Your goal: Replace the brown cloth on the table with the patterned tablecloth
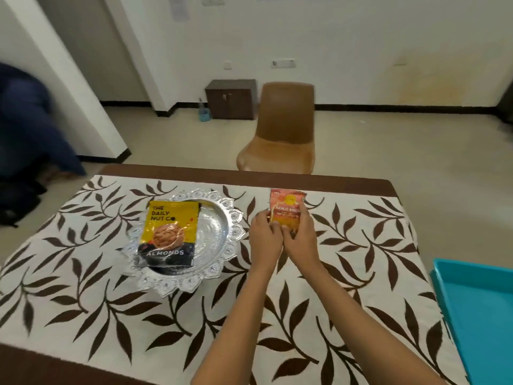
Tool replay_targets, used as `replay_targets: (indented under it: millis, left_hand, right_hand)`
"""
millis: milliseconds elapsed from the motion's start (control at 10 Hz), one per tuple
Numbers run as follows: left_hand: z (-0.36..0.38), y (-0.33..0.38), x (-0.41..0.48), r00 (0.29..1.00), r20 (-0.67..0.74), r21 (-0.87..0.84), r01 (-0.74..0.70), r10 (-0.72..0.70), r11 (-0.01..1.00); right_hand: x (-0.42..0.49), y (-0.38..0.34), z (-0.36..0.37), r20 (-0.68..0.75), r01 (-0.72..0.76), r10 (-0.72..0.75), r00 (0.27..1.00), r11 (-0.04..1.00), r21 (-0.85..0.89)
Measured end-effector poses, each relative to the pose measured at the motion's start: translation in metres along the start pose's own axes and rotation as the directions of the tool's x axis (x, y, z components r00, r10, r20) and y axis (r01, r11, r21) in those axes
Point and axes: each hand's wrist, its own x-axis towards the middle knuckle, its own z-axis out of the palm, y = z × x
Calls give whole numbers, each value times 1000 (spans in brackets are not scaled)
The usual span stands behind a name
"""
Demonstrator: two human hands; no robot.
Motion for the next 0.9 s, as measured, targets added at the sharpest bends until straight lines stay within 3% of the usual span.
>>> replay_targets:
  millis: [100, 300, 500, 700, 800, 900]
  left_hand:
    - [-75, -14, 25, 977, -211, 105, -9, 31, 994]
    - [-141, -72, 30, 937, -344, 325, 176, -57, 929]
    - [-146, -113, 27, 964, -239, 476, 221, -117, 851]
    - [-146, -117, 27, 984, -157, 578, 162, -86, 800]
    - [-148, -114, 27, 988, -130, 598, 147, -86, 788]
    - [-149, -111, 26, 984, -174, 604, 143, -45, 784]
  right_hand:
    - [11, -52, 55, 173, 91, -101, 980, 994, 62]
    - [6, -81, 140, 468, 237, -178, 865, 969, -68]
    - [-3, -53, 176, 551, 344, -124, 825, 885, -315]
    - [-7, -47, 186, 594, 458, -77, 801, 717, -525]
    - [-6, -49, 186, 598, 449, -66, 799, 727, -519]
    - [-1, -56, 170, 597, 395, -95, 796, 830, -395]
